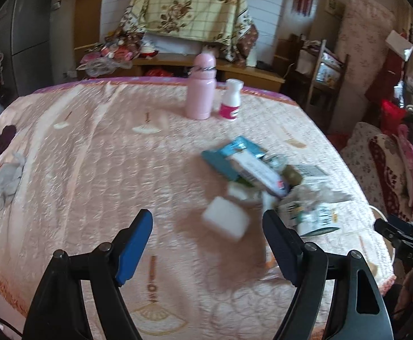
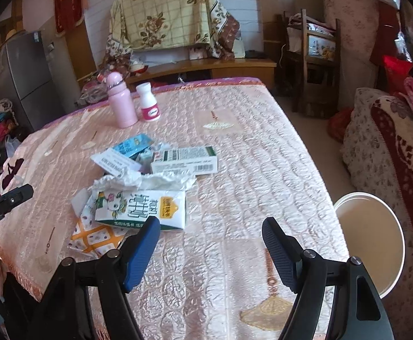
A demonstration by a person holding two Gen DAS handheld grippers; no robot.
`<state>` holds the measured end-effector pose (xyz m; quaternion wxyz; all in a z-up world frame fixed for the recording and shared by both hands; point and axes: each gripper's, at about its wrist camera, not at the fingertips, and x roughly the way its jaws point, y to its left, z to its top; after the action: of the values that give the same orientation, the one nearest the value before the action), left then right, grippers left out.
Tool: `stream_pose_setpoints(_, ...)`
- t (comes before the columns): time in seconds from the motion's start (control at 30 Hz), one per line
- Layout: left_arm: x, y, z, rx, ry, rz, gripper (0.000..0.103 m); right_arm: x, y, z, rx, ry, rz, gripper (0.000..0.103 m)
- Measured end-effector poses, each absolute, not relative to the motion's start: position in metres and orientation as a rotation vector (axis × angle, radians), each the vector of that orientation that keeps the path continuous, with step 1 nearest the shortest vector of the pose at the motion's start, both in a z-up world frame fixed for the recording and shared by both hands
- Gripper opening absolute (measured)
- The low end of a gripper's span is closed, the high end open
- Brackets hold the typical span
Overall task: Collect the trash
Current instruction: 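Move both tools back over the remaining trash on the bed, then grasp the white tissues with the right tool while the left tool grasps the white foam block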
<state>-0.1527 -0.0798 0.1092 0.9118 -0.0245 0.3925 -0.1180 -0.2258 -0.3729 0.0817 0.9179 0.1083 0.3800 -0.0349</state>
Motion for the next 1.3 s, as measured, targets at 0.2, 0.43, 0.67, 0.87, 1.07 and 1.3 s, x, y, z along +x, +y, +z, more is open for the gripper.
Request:
stream_pose_setpoints(0.2,-0.138,-0.086,0.081,-0.012,0.882,-0.243,0.080,-0.217,-0.364,0.075,0.208,0.801,-0.043,0.077)
stream_pose_setpoints(0.43,-0.118,-0.105,0.055,-0.007,0.929,-0.279,0.080,-0.196,-0.357,0.071,0.220,0.824,0.031,0.077)
stream_pose_setpoints(0.67,-0.094,-0.114,0.038,-0.030,0.980,-0.299,0.080,-0.158,-0.334,0.067,0.212,0.820,0.130,0.077)
stream_pose_setpoints(0.87,-0.085,-0.114,0.035,-0.080,1.016,-0.383,0.050,-0.105,-0.333,0.045,0.315,0.920,0.183,0.077)
stream_pose_setpoints(1.07,-0.087,-0.112,0.041,-0.058,0.988,-0.378,0.024,-0.078,-0.337,0.020,0.386,1.001,0.176,0.028)
stream_pose_setpoints(1.3,-0.099,-0.106,0.073,-0.040,0.925,-0.390,0.017,-0.106,-0.344,0.043,0.385,0.892,0.202,0.020)
